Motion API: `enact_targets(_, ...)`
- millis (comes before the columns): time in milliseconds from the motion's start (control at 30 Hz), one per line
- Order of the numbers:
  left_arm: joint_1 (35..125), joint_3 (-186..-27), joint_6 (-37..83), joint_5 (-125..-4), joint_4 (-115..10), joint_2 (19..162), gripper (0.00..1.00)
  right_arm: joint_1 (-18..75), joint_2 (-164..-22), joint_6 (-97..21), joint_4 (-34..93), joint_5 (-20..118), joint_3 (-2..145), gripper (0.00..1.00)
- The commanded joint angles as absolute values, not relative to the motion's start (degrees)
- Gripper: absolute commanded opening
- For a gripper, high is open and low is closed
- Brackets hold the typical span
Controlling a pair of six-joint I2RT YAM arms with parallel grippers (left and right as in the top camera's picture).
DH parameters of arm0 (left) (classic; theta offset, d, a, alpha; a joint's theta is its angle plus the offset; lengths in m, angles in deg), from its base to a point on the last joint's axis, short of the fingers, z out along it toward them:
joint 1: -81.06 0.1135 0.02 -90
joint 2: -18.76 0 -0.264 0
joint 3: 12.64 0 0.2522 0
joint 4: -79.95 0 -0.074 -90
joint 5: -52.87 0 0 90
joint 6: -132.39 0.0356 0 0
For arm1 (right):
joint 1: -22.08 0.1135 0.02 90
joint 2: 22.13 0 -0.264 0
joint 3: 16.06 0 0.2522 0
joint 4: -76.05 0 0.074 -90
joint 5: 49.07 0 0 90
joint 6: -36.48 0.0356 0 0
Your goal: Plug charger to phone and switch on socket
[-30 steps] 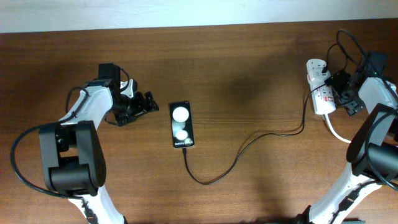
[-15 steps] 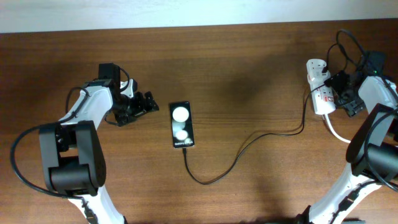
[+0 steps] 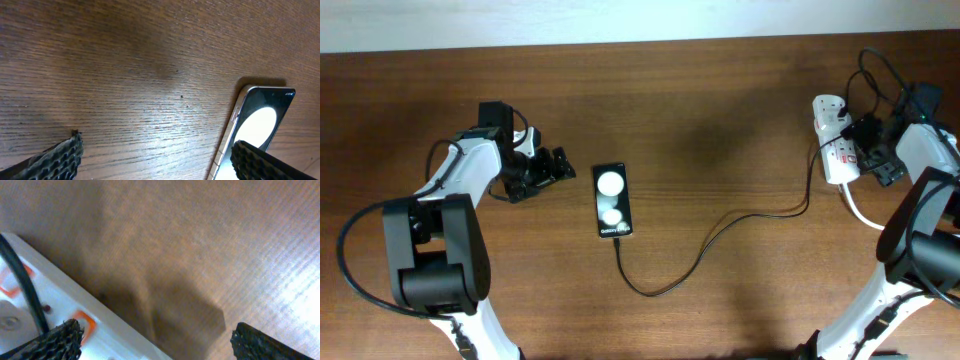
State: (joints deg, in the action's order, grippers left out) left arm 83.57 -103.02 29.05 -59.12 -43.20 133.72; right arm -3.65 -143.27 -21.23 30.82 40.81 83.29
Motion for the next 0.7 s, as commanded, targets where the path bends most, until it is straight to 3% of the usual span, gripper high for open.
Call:
enact_targets(0, 83.7, -102.4, 28.9, -58.3, -43.2, 133.7, 0.99, -2.0, -144.7, -21.6, 32.1, 41.1, 82.2, 0.99)
enact_targets(100, 83.7, -102.4, 28.9, -58.3, -43.2, 133.7, 0.99, -1.9, -144.7, -21.6, 33.1, 49.2, 82.2, 0.99)
enact_targets(667, 83.7, -102.4, 28.9, -58.3, -43.2, 133.7, 0.99, -1.9, -147.8, -21.6, 28.7, 53.7, 82.2, 0.99)
